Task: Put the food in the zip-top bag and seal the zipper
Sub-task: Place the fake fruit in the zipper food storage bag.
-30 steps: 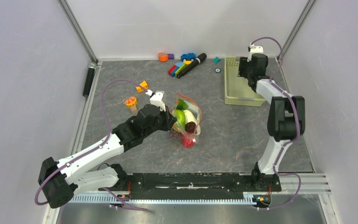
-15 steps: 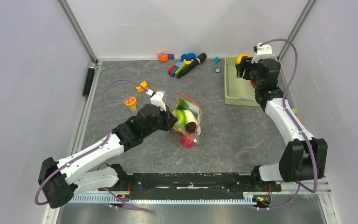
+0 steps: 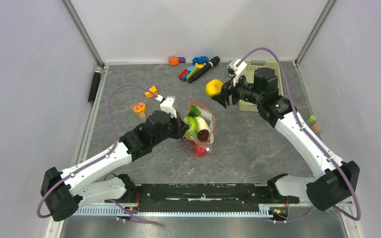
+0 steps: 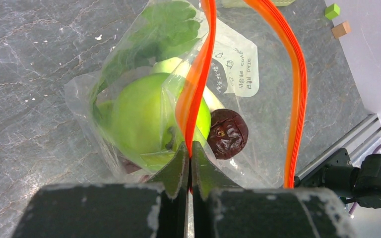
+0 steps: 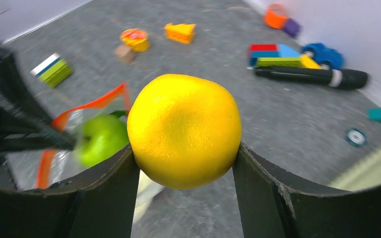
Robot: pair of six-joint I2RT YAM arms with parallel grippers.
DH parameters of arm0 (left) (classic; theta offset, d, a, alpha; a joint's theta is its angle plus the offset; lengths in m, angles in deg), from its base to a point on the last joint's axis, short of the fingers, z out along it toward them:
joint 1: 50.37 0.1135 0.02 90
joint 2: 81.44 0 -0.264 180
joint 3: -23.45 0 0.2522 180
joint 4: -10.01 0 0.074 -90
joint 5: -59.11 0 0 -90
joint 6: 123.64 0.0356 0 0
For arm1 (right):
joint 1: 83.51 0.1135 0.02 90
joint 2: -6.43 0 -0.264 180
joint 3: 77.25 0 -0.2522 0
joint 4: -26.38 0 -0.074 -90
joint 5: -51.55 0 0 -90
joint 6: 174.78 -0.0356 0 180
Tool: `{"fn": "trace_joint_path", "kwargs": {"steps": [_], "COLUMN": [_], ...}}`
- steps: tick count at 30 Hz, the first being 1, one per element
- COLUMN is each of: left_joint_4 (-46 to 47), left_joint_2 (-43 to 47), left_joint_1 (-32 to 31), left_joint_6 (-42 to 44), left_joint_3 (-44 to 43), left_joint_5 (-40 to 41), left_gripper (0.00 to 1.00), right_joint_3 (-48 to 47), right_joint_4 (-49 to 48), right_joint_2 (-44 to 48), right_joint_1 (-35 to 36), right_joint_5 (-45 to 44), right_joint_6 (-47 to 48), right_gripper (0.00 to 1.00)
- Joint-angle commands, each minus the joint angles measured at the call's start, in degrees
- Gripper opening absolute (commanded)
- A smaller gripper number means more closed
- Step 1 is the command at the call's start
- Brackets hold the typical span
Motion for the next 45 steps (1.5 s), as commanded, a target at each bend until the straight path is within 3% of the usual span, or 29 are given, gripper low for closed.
{"fn": "trace_joint_path", "kwargs": {"steps": [1,6,13,27,31,33,34,35,45], "left_joint_4": [1.58,1.62,1.57,1.58,1.57,1.57,1.57,1.57,1.75], "left_joint_2": [1.41,1.40,1.86,2.86,3.03,2.99,2.86,2.85,2.12], "left_joint_1": [-0.08,-0.07,-0.07,-0.07,-0.07,-0.07,-0.07,-0.07,-0.07], "left_joint_6": [0.59,0.60,0.48,0.51,0.55,0.52,0.51,0.43,0.37], "left_joint_3": [-0.51,-0.49,-0.42,-0.23,-0.14,-0.23,-0.22,-0.23,-0.34], "left_joint_5": [-0.59,-0.85,-1.17,-1.47,-1.13,-1.12,-1.18,-1.27,-1.22], "left_gripper": [0.02,0.02,0.02,0.02,0.02,0.02,0.02,0.02,0.02], "right_joint_3": [-2.57,-2.90,-3.79,-6.25,-6.65,-6.63,-6.48,-6.39,-4.68], "right_joint_4": [5.52,10.36,17.40,17.69,17.73,17.63,17.56,17.50,16.42], "right_joint_2": [2.24,3.06,1.91,-5.26,-6.25,-6.10,-5.96,-5.70,-1.45], "right_joint_1": [3.72,8.99,16.53,20.11,20.69,20.79,20.75,20.82,20.82], "right_joint_5": [11.36,15.21,11.13,-9.51,-13.00,-13.47,-13.32,-13.06,-4.11], "right_joint_6": [6.53,15.77,28.27,26.02,25.50,25.58,25.61,25.71,27.16], "right_gripper": [0.44,0.45,0.46,0.50,0.60,0.73,0.90,0.98,0.98]}}
